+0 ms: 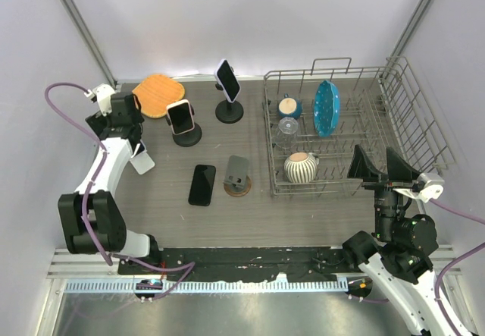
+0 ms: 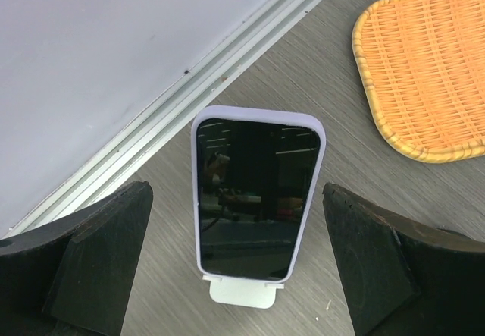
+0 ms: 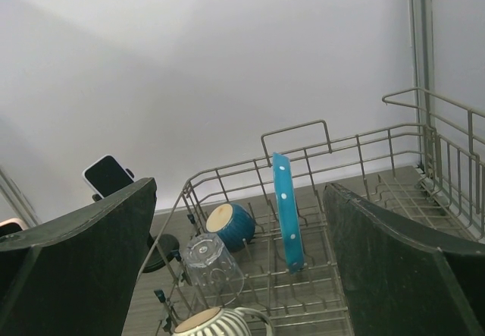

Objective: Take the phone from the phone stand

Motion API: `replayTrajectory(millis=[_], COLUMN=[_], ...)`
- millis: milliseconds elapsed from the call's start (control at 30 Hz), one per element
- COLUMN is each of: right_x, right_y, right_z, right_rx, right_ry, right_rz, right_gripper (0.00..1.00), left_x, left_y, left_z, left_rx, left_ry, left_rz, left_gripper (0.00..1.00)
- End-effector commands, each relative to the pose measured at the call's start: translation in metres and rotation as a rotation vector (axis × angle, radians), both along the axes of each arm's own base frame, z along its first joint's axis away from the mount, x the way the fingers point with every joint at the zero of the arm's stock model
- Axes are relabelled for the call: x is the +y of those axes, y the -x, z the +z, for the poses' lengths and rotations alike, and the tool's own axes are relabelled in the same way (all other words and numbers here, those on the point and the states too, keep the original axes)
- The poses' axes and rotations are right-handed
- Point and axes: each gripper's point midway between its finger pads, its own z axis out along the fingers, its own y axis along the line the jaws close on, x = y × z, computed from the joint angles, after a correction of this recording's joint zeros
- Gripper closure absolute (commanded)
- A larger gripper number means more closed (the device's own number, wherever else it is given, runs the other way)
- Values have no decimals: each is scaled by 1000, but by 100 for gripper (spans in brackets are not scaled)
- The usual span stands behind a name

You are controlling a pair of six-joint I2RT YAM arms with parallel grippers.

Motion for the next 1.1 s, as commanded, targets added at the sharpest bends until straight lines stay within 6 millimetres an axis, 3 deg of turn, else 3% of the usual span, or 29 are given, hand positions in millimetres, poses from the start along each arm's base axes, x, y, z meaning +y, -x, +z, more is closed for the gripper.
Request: replayTrajectory(millis=[0,400,633,1067], right_x=[-3,-2,-2,-3], right_y=[7,7,7,8], right_z=[15,13,14,15], right_rx=[-45,-46,-48,-47], right_ry=[-29,-25,-28,-26], right_rz=[7,12,10,11], right_gripper=[3,3,3,3], left_x=[9,17,24,19], left_y=[-23,-33,-24,-20], left_z=[18,-10,-26,-44], left_rx=[-93,-32,8,-12], left_ry=[-13,-3,1,95], left_rz=[6,3,49,35], left_gripper=[0,0,0,0])
